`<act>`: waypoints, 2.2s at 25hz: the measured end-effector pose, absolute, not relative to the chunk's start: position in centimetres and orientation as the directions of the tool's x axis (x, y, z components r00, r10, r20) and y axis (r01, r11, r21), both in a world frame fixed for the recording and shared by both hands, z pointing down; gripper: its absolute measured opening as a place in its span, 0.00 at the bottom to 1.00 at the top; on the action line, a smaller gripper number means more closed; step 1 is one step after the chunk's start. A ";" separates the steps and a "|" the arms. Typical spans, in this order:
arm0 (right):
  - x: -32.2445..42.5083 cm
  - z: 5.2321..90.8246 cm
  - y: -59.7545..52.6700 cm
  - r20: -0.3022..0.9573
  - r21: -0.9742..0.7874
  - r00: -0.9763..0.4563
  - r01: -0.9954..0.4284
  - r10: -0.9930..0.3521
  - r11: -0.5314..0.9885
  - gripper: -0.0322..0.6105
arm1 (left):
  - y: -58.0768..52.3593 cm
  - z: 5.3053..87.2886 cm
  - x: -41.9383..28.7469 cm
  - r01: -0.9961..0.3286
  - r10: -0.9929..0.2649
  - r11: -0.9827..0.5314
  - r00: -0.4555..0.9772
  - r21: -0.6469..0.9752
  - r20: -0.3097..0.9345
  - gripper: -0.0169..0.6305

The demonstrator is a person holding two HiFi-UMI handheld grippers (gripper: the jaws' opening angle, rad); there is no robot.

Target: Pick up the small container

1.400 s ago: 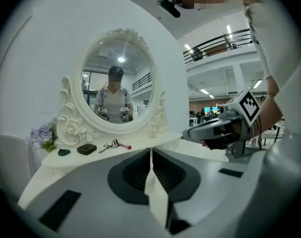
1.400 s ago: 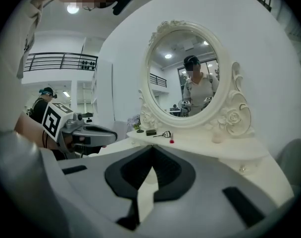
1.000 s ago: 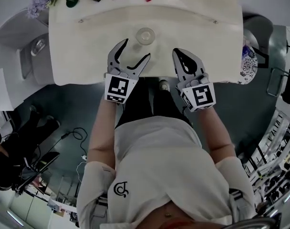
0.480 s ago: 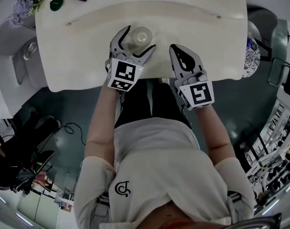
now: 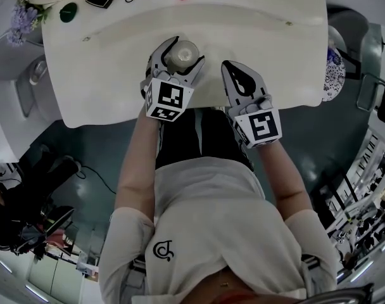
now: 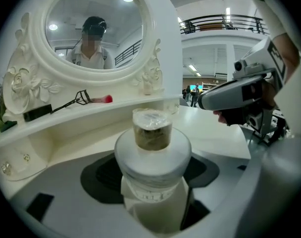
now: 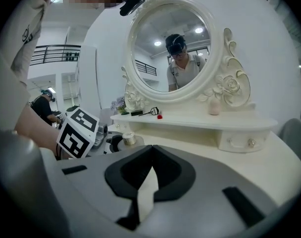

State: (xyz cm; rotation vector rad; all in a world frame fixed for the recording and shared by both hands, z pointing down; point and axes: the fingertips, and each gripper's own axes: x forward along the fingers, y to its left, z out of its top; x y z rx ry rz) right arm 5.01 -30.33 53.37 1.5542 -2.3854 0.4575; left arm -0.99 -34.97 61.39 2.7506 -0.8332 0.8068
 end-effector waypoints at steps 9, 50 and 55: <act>5.6 51.9 -30.2 0.354 -0.125 -0.397 -0.917 -0.847 0.378 0.06 | -34.1 60.9 -0.4 -0.510 -0.428 -0.860 0.715 -0.006 0.553 0.56; 4.6 33.8 -29.5 0.046 0.055 -0.424 -0.903 -0.904 0.426 0.06 | -31.9 32.8 -10.1 -0.687 -0.694 -0.715 0.678 -0.125 0.241 0.56; 4.5 33.5 -29.0 0.043 0.046 -0.419 -0.906 -0.907 0.421 0.06 | -31.6 32.3 -10.1 -0.696 -0.702 -0.708 0.675 -0.118 0.227 0.56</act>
